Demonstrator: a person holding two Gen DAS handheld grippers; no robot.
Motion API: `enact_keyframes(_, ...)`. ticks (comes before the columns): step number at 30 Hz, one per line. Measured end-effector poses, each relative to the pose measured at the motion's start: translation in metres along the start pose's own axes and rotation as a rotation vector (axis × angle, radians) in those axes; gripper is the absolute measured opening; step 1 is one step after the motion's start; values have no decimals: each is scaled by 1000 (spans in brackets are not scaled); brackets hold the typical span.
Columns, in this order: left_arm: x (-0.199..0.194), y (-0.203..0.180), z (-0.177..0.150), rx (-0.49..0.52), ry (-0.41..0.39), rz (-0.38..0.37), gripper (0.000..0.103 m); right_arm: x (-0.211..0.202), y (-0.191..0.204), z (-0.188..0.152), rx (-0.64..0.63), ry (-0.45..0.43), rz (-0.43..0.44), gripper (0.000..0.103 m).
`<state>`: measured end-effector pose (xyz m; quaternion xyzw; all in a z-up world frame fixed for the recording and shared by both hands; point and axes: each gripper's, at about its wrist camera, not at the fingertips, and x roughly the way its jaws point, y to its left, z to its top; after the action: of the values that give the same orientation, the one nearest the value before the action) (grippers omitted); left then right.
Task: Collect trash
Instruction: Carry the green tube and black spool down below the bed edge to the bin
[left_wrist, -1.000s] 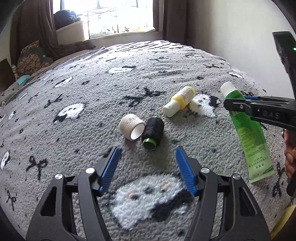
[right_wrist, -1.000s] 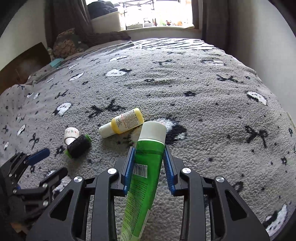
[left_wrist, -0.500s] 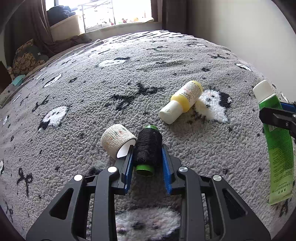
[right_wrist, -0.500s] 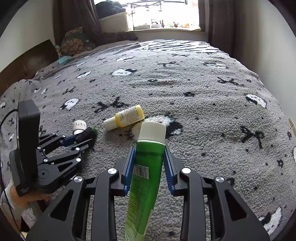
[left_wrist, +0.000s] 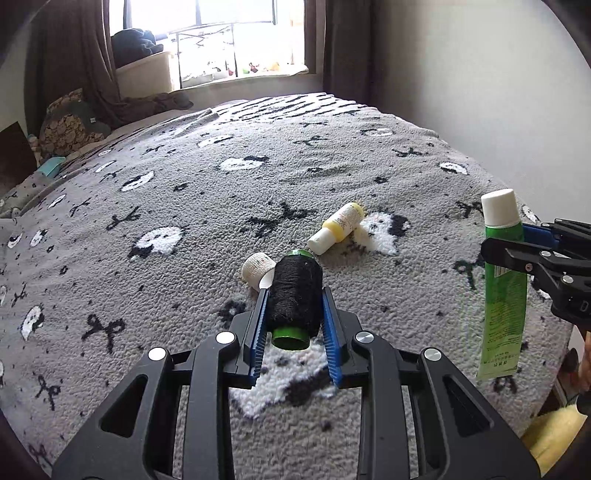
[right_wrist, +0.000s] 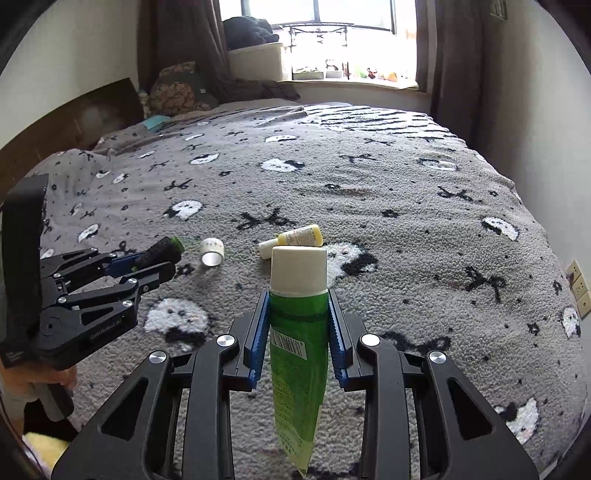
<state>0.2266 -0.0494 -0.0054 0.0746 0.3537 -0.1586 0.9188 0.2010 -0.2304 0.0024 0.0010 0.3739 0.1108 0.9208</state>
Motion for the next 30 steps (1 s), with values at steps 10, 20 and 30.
enact_keyframes(10, -94, -32, -40, 34, -35, -6, 25, -86, 11, -34, -42, -87, 65, 30)
enact_keyframes(20, -153, -67, -110, 56, -30, -74, 25, -141, 29, -100, -76, -132, 196, 30)
enact_keyframes(30, -163, -82, -185, 53, 65, -126, 25, -135, 61, -170, -123, -99, 256, 30)
